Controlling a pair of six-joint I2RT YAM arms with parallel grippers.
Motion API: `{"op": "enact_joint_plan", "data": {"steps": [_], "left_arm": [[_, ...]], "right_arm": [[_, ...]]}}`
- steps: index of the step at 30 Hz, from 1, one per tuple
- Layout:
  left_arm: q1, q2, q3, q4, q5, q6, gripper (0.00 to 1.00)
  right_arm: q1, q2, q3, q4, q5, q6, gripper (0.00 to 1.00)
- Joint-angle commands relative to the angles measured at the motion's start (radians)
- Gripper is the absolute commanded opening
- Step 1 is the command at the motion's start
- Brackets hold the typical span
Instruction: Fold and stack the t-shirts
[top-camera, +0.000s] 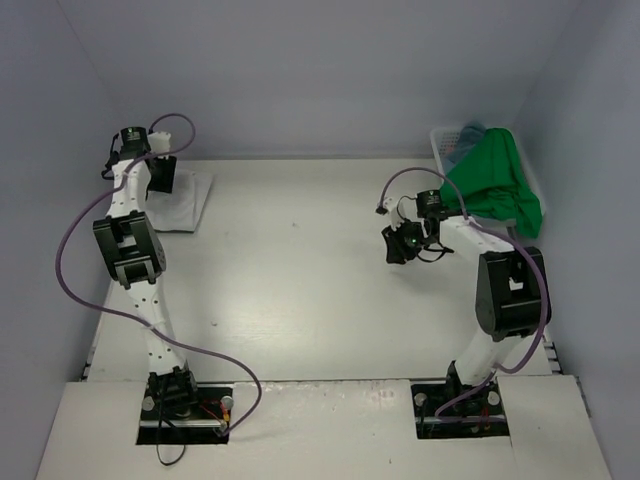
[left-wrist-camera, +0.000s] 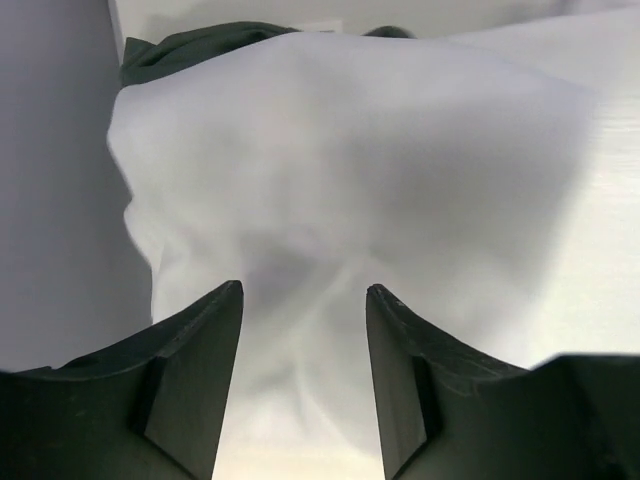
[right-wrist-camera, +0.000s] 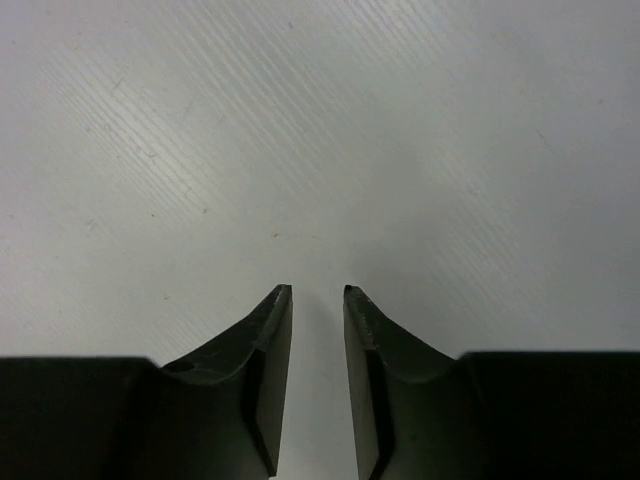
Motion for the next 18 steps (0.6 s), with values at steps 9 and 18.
{"op": "enact_joint_plan", "data": {"steps": [9,18], "left_arm": [[-0.141,-0.482,-0.126,-0.112,0.187,-0.078,0.58],[-0.326,-0.682,-0.245,-0.362,0.350,-0.031,0.62]], "right_arm": [[-0.016,-0.209,0.147,0.003,0.144,0.040,0.49],[-0.100,-0.284,0.172,0.120,0.466,0.044,0.50]]}}
